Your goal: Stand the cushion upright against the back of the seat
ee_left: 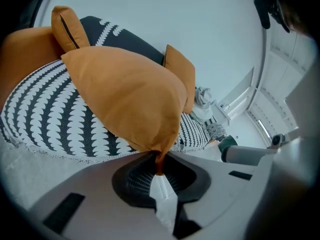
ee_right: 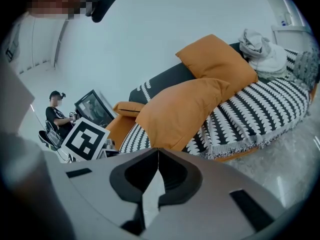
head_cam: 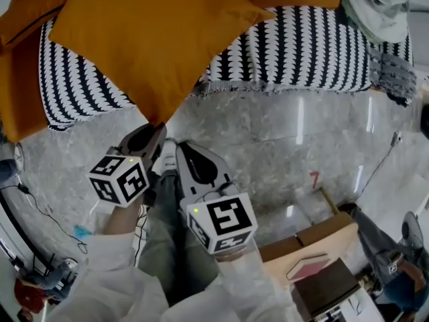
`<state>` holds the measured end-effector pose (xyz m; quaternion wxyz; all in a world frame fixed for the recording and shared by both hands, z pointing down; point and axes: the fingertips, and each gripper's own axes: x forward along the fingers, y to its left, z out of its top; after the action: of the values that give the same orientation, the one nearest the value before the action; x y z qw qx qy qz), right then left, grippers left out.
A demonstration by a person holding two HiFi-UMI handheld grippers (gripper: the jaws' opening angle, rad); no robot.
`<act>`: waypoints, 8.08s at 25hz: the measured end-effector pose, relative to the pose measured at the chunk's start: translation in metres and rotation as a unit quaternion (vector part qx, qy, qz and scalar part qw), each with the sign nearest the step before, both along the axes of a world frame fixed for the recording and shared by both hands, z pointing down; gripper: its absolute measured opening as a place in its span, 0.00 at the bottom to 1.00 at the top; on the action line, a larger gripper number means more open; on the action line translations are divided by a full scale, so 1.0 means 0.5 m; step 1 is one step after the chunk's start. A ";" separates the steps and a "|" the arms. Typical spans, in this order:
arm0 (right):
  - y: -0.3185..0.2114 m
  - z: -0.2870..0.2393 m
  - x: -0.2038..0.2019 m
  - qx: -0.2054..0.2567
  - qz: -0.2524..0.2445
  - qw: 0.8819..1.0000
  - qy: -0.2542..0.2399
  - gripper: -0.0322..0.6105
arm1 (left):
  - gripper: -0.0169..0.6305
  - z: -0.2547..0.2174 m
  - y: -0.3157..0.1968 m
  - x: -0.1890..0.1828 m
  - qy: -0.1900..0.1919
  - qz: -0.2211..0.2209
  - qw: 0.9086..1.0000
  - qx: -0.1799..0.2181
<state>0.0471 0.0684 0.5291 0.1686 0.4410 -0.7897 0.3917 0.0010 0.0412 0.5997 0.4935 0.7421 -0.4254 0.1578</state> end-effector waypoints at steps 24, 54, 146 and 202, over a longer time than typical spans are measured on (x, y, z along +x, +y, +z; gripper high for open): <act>-0.029 -0.194 -0.026 0.068 -0.009 0.998 0.006 0.07 | 0.09 -0.210 -0.036 -0.049 -0.020 -0.028 0.997 0.071; -0.127 -0.582 -0.055 0.170 0.004 0.985 -0.022 0.07 | 0.09 -0.697 -0.124 -0.116 0.058 -0.054 0.977 0.197; -0.729 -0.897 -0.223 0.314 0.029 0.949 -0.020 0.07 | 0.09 -1.032 -0.697 -0.245 0.160 0.029 0.948 0.273; -0.962 -0.789 -0.288 0.248 0.030 0.968 -0.016 0.07 | 0.09 -0.907 -1.057 -0.527 0.109 -0.091 0.956 0.255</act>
<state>-0.0969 -0.4128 0.1344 0.0294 0.4861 -0.8514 0.1951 -0.2624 -0.4874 0.1462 0.3430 0.8141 -0.4610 -0.0835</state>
